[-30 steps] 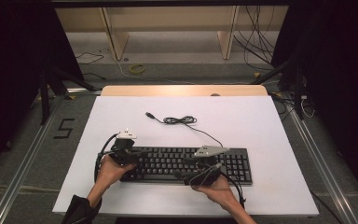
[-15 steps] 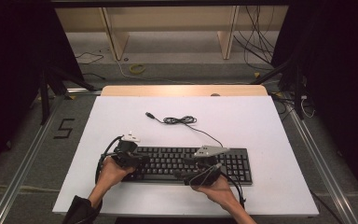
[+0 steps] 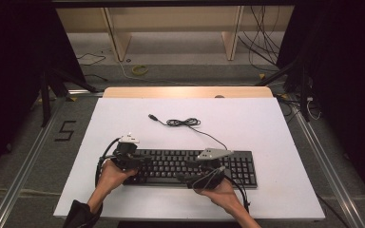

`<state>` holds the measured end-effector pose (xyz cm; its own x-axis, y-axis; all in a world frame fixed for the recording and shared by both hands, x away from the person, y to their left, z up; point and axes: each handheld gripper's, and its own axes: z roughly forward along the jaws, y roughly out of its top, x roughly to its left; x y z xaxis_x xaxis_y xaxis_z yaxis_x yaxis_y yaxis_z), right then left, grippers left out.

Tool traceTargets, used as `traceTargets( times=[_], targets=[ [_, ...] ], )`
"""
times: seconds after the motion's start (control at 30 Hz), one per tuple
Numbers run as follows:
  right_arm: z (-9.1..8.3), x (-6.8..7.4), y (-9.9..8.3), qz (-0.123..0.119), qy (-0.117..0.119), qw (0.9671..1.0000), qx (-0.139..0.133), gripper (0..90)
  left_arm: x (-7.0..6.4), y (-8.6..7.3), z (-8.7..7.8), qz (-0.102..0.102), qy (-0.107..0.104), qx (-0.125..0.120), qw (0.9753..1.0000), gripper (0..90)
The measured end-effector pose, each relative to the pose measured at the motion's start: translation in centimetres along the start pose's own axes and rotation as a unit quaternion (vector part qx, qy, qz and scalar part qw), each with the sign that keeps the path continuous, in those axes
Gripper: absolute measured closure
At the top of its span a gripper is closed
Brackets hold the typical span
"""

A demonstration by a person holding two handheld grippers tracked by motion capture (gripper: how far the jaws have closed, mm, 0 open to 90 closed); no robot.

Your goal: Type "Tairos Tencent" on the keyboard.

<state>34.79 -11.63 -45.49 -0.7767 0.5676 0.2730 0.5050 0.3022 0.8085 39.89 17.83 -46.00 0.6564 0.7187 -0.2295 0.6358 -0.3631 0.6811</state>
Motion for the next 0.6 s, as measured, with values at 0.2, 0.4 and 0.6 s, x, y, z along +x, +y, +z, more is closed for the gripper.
traceTargets(
  times=[0.2, 0.4, 0.6],
  targets=[
    [0.2, 0.2, 0.1, -0.003, 0.0, 1.0, 0.001, 34.4, 0.0, -0.3, -0.8, -0.014, -0.016, -0.02, 0.9996, 67.4],
    [0.5, 0.4, 0.3, -0.004, -0.002, 1.0, 0.003, 36.3, -0.3, -0.4, -1.3, -0.023, -0.023, -0.033, 0.9989, 54.6],
    [0.8, 0.4, 0.5, -0.006, -0.001, 1.0, 0.004, 40.3, -0.4, -0.8, -1.7, -0.036, -0.024, -0.043, 0.9981, 44.1]
  ],
)
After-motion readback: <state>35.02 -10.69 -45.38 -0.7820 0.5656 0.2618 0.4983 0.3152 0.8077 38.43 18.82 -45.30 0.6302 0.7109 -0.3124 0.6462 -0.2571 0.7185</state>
